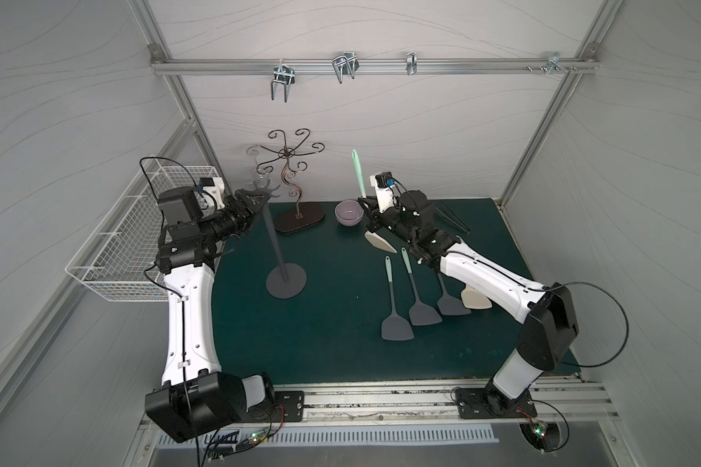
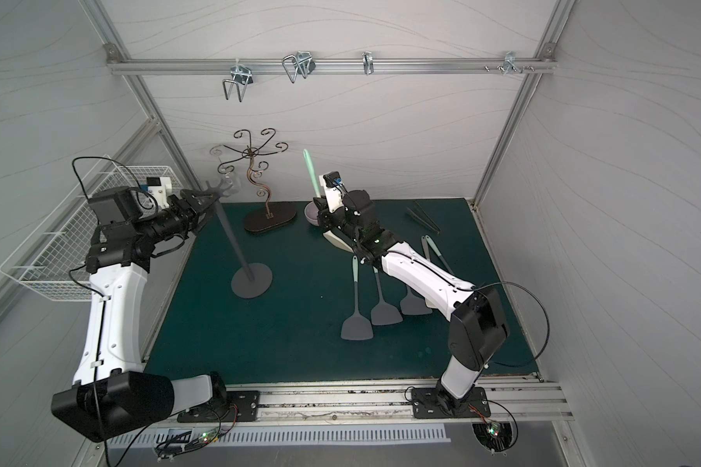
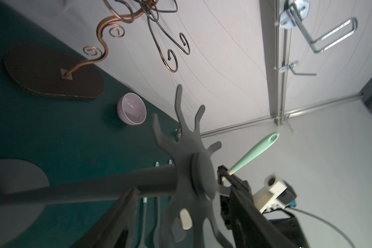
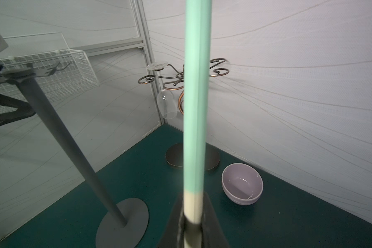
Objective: Take the spatula off the kitchen utensil rack
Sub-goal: Take off the spatula from the rack.
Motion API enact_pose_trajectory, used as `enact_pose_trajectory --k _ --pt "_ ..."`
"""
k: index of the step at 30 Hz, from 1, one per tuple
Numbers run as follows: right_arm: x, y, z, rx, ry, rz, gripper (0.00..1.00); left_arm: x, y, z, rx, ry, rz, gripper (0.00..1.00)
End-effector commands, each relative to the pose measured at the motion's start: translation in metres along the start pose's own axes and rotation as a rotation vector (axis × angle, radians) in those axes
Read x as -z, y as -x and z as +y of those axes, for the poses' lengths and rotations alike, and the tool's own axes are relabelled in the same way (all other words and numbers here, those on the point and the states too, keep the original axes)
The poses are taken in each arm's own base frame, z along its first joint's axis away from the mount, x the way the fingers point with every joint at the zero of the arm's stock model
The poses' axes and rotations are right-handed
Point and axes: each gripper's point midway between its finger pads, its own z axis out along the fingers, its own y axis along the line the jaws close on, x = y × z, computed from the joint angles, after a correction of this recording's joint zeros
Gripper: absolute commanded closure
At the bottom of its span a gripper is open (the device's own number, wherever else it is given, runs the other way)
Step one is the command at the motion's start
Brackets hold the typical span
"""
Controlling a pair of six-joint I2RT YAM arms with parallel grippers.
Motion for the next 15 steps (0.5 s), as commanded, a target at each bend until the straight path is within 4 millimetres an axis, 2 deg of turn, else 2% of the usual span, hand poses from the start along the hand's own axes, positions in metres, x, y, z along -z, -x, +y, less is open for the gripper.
enact_pose_trajectory --k 1,4,9,15 --pt "0.019 0.027 0.017 0.011 0.054 -0.037 1.0 0.025 0.011 -0.009 -0.155 0.123 -0.071 0.2" --pt "0.028 0.03 0.024 0.005 0.071 -0.03 1.0 0.039 0.011 0.0 -0.193 0.234 -0.095 0.01" --pt "0.051 0.032 0.035 -0.006 0.092 -0.018 1.0 0.067 0.008 0.003 -0.262 0.355 -0.151 0.01" --pt "0.081 0.023 0.05 -0.006 0.135 -0.016 1.0 0.097 -0.004 -0.019 -0.322 0.372 -0.199 0.01"
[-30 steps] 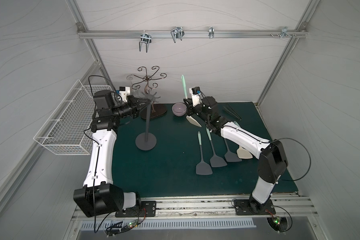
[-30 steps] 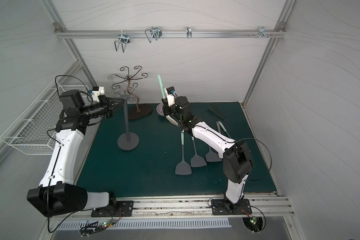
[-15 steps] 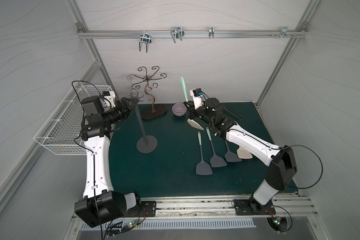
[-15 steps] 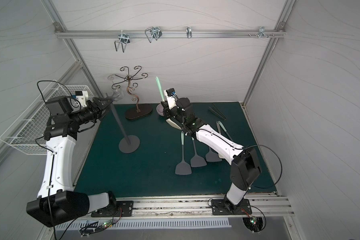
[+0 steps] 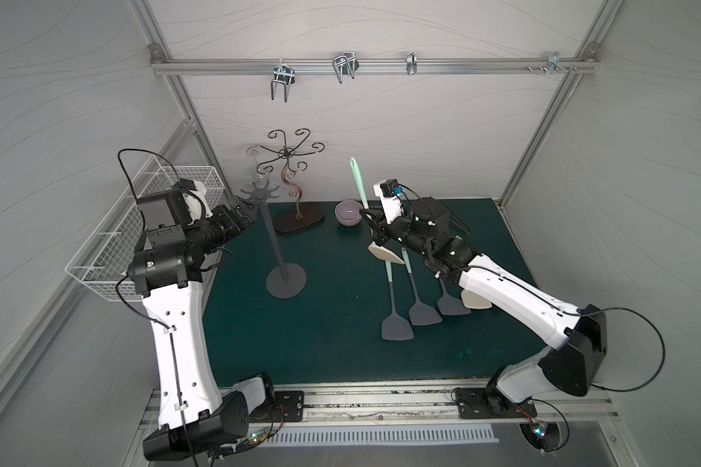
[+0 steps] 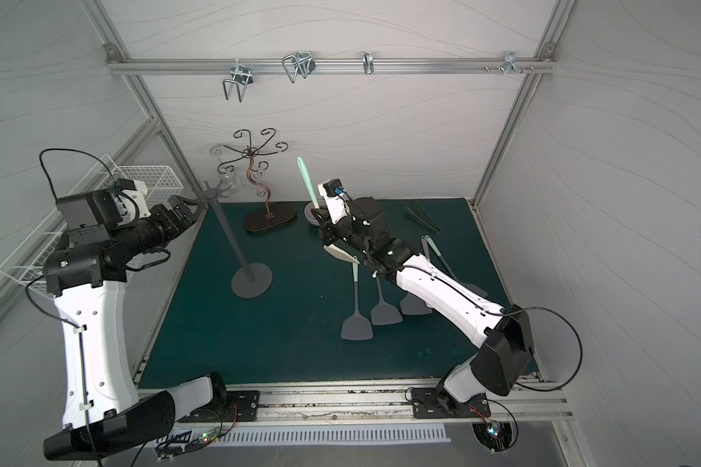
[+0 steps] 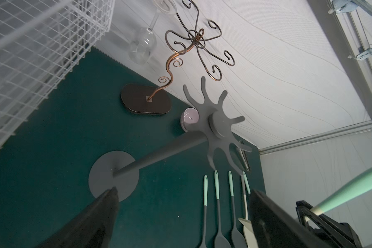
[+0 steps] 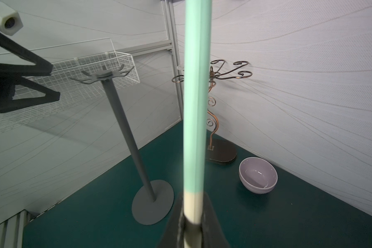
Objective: Take the spatula off the kitchen utensil rack
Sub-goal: Take off the spatula from the rack, then place the spatula at the center of the board.
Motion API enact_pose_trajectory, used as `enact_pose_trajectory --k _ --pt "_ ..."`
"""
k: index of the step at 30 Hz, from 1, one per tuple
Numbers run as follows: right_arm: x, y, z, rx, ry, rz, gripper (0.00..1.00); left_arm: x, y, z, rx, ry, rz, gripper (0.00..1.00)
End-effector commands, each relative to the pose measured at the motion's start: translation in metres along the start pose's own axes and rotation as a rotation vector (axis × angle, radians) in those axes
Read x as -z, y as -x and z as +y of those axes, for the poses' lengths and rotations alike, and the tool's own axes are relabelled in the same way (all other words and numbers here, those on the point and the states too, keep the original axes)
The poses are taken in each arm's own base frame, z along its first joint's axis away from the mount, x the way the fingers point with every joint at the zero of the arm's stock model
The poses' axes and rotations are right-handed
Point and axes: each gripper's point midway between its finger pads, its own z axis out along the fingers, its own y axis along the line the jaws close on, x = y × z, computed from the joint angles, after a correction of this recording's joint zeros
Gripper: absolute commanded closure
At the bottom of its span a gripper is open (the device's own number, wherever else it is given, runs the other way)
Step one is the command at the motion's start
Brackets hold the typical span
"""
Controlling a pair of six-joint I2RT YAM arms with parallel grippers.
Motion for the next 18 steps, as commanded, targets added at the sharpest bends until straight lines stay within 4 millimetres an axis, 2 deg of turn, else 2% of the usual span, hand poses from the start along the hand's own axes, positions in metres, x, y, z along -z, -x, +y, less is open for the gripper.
enact_pose_trajectory --k 1,5,9,12,16,18 --pt "0.017 0.0 0.015 0.001 0.042 -0.016 1.0 0.032 0.006 -0.013 -0.088 0.011 -0.079 0.01" --pt "0.029 -0.012 0.029 0.028 0.088 0.004 1.0 0.047 -0.005 -0.042 -0.158 -0.052 -0.069 0.01" --pt "0.042 -0.02 0.044 0.043 0.127 -0.004 1.0 0.053 -0.025 -0.085 -0.25 -0.179 -0.036 0.01" --pt "0.049 -0.021 0.048 0.045 0.125 -0.02 1.0 0.047 -0.052 -0.12 -0.328 -0.278 0.015 0.01" --pt "0.055 -0.021 0.053 0.05 0.123 -0.031 1.0 0.027 -0.1 -0.166 -0.448 -0.362 0.079 0.01" --pt "0.057 -0.022 0.054 0.06 0.116 -0.024 1.0 0.018 -0.121 -0.19 -0.451 -0.427 0.113 0.02"
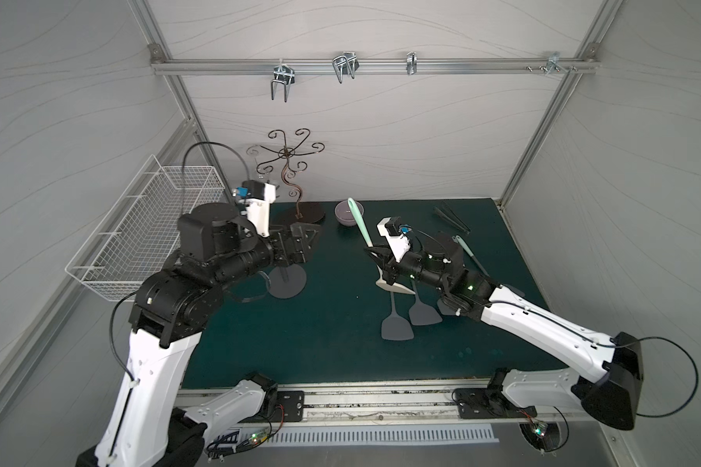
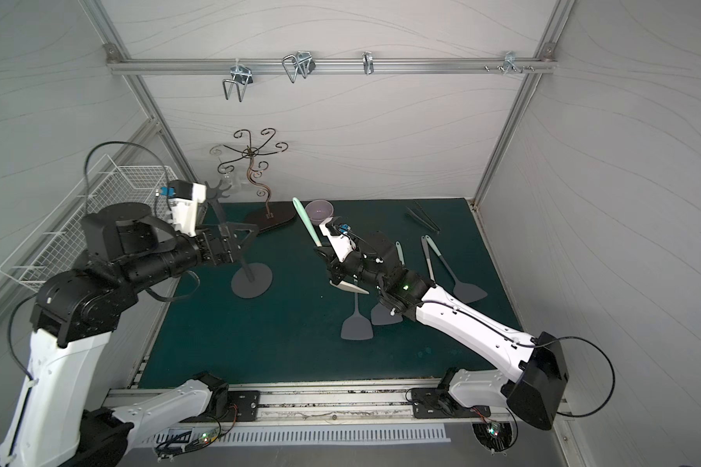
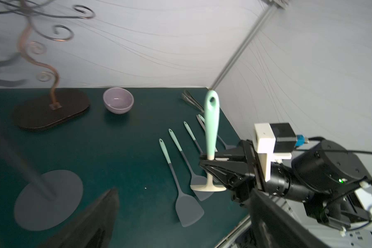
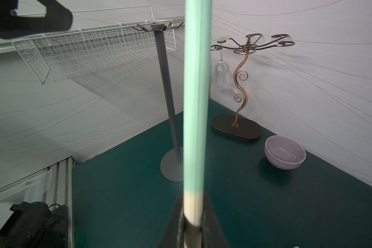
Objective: Take the spatula off the kitchen utensil rack
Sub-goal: Place the spatula at the center of the board.
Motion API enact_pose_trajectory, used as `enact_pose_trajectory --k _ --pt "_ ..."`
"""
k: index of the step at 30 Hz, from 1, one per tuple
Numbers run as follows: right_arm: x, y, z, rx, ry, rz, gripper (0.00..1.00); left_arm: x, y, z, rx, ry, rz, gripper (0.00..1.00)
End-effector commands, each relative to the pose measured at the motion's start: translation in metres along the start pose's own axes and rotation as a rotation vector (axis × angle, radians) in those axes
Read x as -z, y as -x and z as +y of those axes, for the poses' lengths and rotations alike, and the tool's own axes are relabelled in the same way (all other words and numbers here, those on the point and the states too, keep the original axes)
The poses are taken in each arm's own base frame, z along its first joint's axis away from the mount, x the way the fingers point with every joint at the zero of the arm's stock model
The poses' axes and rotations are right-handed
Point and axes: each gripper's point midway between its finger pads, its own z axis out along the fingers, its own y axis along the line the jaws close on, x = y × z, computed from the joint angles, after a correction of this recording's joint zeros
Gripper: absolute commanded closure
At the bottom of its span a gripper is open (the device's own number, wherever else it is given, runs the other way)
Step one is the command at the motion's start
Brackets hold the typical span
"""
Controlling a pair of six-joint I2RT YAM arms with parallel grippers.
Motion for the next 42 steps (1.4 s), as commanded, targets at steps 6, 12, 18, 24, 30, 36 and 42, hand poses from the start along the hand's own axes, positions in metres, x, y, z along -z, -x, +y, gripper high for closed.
enact_pose_trajectory --k 6,12,18,24,30,36,42 --pt "0.014 0.015 0.008 0.064 -0.034 -0.032 1.0 -0.077 0.012 -0.051 0.122 -0.149 -0.043 0.42" --pt "0.02 0.018 0.02 0.07 -0.002 -0.049 1.0 -0.104 0.017 -0.034 0.214 -0.051 -0.071 0.45" --pt "0.034 0.019 0.033 0.07 0.096 0.025 0.57 -0.094 0.021 -0.039 0.073 -0.148 -0.089 1.0" --pt "0.094 0.027 0.041 -0.212 0.491 0.18 0.45 -0.051 0.017 -0.045 -0.114 -0.519 -0.03 1.0" --pt "0.103 0.019 0.057 -0.397 0.694 0.239 0.49 -0.021 -0.002 -0.08 -0.116 -0.971 0.141 1.0" --pt "0.062 0.001 0.09 -0.395 0.737 0.339 0.61 -0.023 -0.003 -0.082 -0.094 -1.034 0.152 1.0" --pt "0.046 0.003 0.093 -0.435 0.743 0.363 0.88 -0.024 -0.013 -0.077 -0.083 -0.992 0.182 1.0"
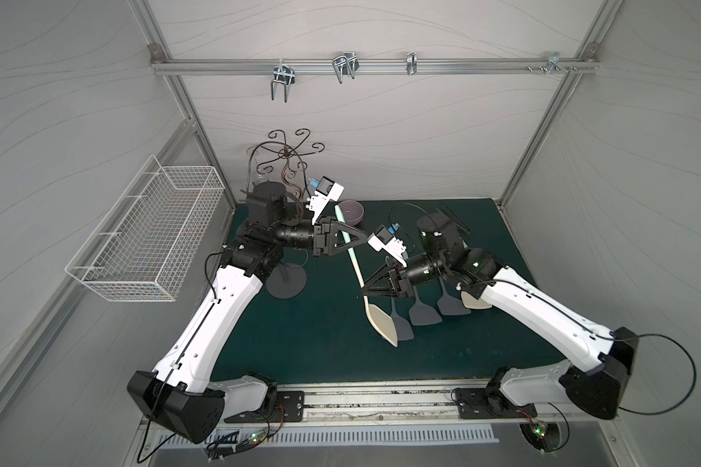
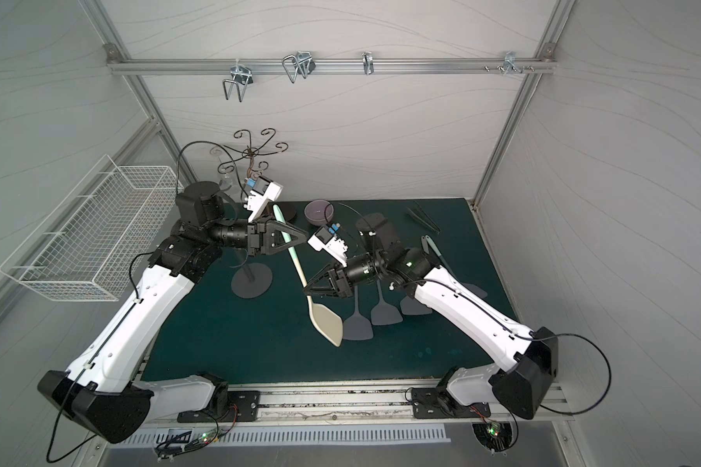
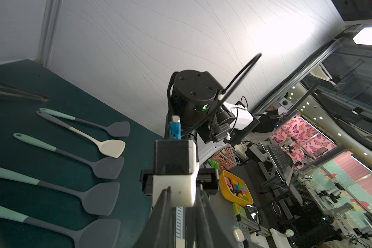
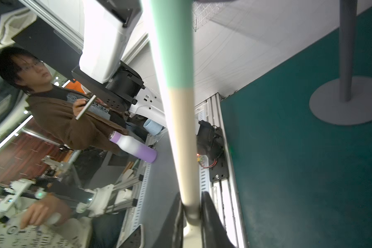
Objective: Take the spatula off the kitchen utensil rack
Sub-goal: Place the spatula at the center of the board.
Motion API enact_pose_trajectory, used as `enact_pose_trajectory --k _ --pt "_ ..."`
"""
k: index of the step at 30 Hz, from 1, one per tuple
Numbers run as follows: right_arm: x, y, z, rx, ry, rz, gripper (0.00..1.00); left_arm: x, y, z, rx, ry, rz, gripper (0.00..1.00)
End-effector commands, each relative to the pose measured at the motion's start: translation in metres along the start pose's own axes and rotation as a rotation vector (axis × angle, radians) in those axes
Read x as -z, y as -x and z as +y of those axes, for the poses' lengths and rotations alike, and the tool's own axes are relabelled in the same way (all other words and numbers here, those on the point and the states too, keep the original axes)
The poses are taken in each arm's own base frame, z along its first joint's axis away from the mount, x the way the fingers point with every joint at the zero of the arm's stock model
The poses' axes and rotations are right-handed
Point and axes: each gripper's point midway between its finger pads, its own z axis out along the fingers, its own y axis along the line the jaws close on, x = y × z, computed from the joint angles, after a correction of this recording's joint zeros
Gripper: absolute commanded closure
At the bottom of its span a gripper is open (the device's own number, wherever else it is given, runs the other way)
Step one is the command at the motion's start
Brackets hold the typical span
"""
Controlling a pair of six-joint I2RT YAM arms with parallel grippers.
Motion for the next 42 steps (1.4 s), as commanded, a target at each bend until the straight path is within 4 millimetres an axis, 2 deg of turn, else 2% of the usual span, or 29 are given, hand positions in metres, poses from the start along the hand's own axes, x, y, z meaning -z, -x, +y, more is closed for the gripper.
enact_pose_trajectory --k 1,2,4,7,12,14,16,17,19,22,24,26,29,33,38,42 --pt "0.002 0.011 0.008 -0.013 0.005 -0.021 0.86 0.003 -0.004 -0.019 -0.053 -0.043 0.028 1.0" --pt "0.002 0.01 0.01 -0.012 0.011 -0.019 0.82 0.003 -0.006 -0.015 -0.049 -0.031 0.032 1.0" --pt "0.002 0.007 0.011 -0.015 0.004 -0.019 0.82 0.003 -0.009 -0.01 -0.04 -0.017 0.037 1.0" --pt "0.002 0.003 0.004 -0.042 -0.028 -0.021 1.0 0.002 -0.009 -0.002 -0.026 0.009 0.033 1.0" --pt "-0.003 -0.001 -0.008 -0.109 -0.07 -0.042 1.0 0.004 -0.014 0.016 -0.009 0.105 0.038 0.99" --pt "-0.006 -0.002 -0.008 -0.115 -0.068 -0.049 1.0 0.005 -0.018 0.022 -0.001 0.134 0.044 0.78" --pt "-0.007 -0.002 -0.013 -0.128 -0.09 -0.062 1.0 0.007 -0.02 0.029 0.0 0.18 0.044 0.47" --pt "-0.007 -0.002 -0.02 -0.144 -0.119 -0.069 1.0 0.01 -0.021 0.035 -0.003 0.232 0.041 0.35" --pt "-0.005 -0.003 -0.037 -0.179 -0.215 -0.081 1.0 0.021 -0.02 0.048 -0.016 0.364 0.028 0.01" --pt "0.01 -0.012 -0.083 -0.278 -0.486 -0.105 1.0 0.064 -0.015 0.081 0.024 0.716 -0.019 0.01" --pt "0.026 -0.025 -0.119 -0.372 -0.694 -0.113 1.0 0.111 -0.014 0.1 0.052 1.022 -0.073 0.01" --pt "0.04 -0.042 -0.148 -0.472 -0.864 -0.112 1.0 0.152 -0.014 0.1 0.044 1.25 -0.134 0.01" --pt "0.046 -0.062 -0.18 -0.533 -1.047 -0.07 1.0 0.181 -0.017 0.082 0.007 1.369 -0.211 0.01" --pt "0.029 -0.088 -0.218 -0.654 -1.143 0.018 1.0 0.193 -0.03 0.068 -0.001 1.408 -0.251 0.01" --pt "-0.002 -0.113 -0.251 -0.747 -1.198 0.119 1.0 0.188 -0.053 0.077 0.046 1.389 -0.2 0.01" --pt "-0.019 -0.123 -0.267 -0.791 -1.203 0.153 1.0 0.182 -0.064 0.08 0.064 1.358 -0.181 0.01"
